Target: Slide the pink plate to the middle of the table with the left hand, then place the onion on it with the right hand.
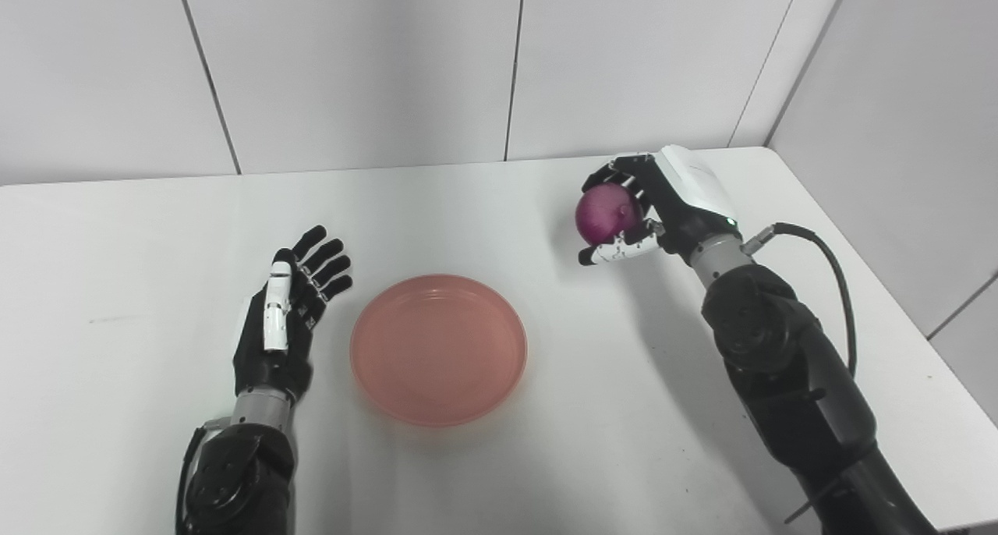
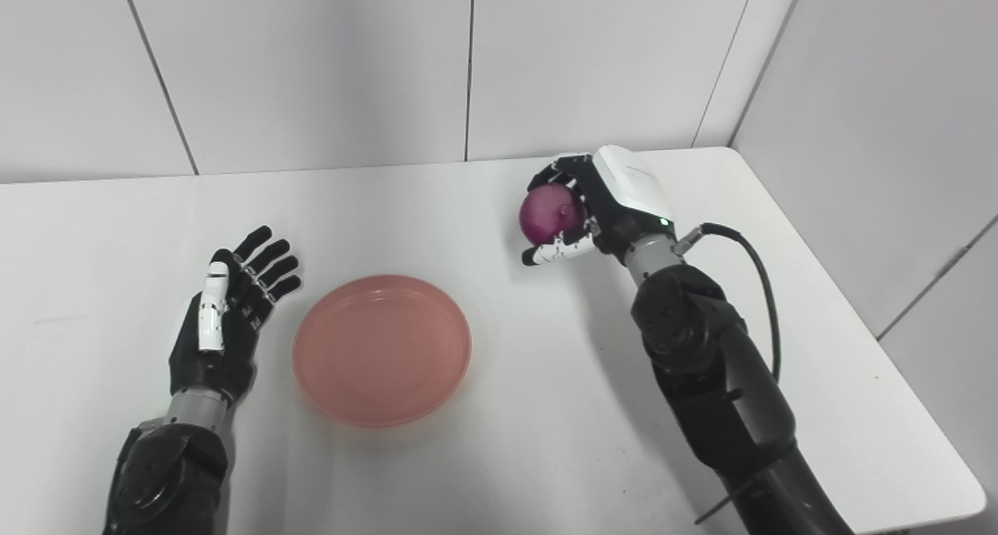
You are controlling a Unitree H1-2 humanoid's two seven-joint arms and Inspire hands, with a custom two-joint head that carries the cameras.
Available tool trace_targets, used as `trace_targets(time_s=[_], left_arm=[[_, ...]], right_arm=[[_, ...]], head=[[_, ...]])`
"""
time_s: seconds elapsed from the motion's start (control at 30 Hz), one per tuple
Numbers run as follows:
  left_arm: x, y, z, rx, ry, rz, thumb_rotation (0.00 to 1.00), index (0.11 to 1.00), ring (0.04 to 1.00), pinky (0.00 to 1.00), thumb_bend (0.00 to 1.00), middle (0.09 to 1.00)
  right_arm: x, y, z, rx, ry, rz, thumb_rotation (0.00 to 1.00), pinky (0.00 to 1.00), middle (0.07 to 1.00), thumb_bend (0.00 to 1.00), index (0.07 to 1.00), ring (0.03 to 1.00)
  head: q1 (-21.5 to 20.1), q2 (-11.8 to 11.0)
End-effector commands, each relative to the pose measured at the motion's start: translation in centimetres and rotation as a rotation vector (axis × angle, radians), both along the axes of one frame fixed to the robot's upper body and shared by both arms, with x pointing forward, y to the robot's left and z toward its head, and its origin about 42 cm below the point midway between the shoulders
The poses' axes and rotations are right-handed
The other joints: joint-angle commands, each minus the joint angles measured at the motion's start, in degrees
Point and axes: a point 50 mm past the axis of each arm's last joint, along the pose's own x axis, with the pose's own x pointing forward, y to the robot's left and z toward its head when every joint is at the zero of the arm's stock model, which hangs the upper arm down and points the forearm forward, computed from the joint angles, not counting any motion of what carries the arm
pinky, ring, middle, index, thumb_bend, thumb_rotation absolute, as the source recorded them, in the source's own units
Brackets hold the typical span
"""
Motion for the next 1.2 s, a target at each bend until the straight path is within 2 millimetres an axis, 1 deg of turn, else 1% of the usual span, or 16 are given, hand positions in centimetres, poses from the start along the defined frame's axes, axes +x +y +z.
trace_targets(time_s=[0.0, 0.17, 0.33, 0.4, 0.53, 0.63, 0.77, 0.97, 1.17], left_arm=[[-0.3, -0.4, -0.5, 0.006, 0.023, -0.003, 1.00, 0.807, 0.808, 0.79, 0.39, 0.817], [-0.4, -0.6, -0.4, 0.000, 0.026, -0.001, 1.00, 0.806, 0.807, 0.79, 0.39, 0.815], [-0.4, -0.9, -0.4, 0.012, 0.022, 0.003, 1.00, 0.803, 0.804, 0.78, 0.39, 0.813], [-0.4, -1.0, -0.4, 0.004, 0.022, 0.003, 1.00, 0.802, 0.804, 0.78, 0.38, 0.813], [-0.5, -1.3, -0.3, -0.009, 0.024, -0.002, 1.00, 0.805, 0.809, 0.79, 0.38, 0.816], [-0.5, -1.6, -0.3, -0.009, 0.023, -0.002, 1.00, 0.803, 0.814, 0.79, 0.40, 0.820], [-0.6, -2.0, -0.1, -0.015, 0.022, -0.005, 1.00, 0.807, 0.822, 0.80, 0.40, 0.826], [-0.8, -2.5, 0.1, -0.018, 0.022, -0.003, 1.00, 0.802, 0.821, 0.80, 0.40, 0.825], [-0.7, -3.1, 0.3, -0.006, 0.030, 0.002, 1.00, 0.790, 0.800, 0.78, 0.40, 0.809]], right_arm=[[0.2, 1.1, 3.1, -0.008, -0.113, 0.056, 0.13, 0.42, 0.546, 0.52, 0.487, 0.487], [0.1, 2.6, 3.4, -0.025, -0.126, 0.105, 0.13, 0.41, 0.541, 0.52, 0.487, 0.476], [0.0, 4.1, 3.2, -0.014, -0.127, 0.144, 0.13, 0.41, 0.535, 0.52, 0.487, 0.471], [0.0, 4.7, 3.0, -0.008, -0.129, 0.165, 0.13, 0.36, 0.503, 0.52, 0.487, 0.431], [0.0, 6.0, 2.7, 0.002, -0.128, 0.188, 0.13, 0.33, 0.478, 0.52, 0.487, 0.400], [0.0, 7.0, 2.5, 0.014, -0.126, 0.205, 0.13, 0.35, 0.508, 0.52, 0.487, 0.429], [-0.2, 8.5, 2.2, 0.025, -0.117, 0.252, 0.13, 0.36, 0.518, 0.52, 0.487, 0.438], [-0.6, 10.1, 1.9, 0.022, -0.098, 0.275, 0.13, 0.35, 0.516, 0.52, 0.488, 0.431], [-0.7, 11.2, 1.4, 0.018, -0.094, 0.312, 0.13, 0.39, 0.535, 0.52, 0.488, 0.459]], head=[[0.29, -0.09], [0.72, -0.07], [2.13, -0.11], [2.82, -0.07], [4.09, 0.01], [4.81, 0.04], [5.84, 0.10], [7.19, 0.29], [9.19, 0.44]])
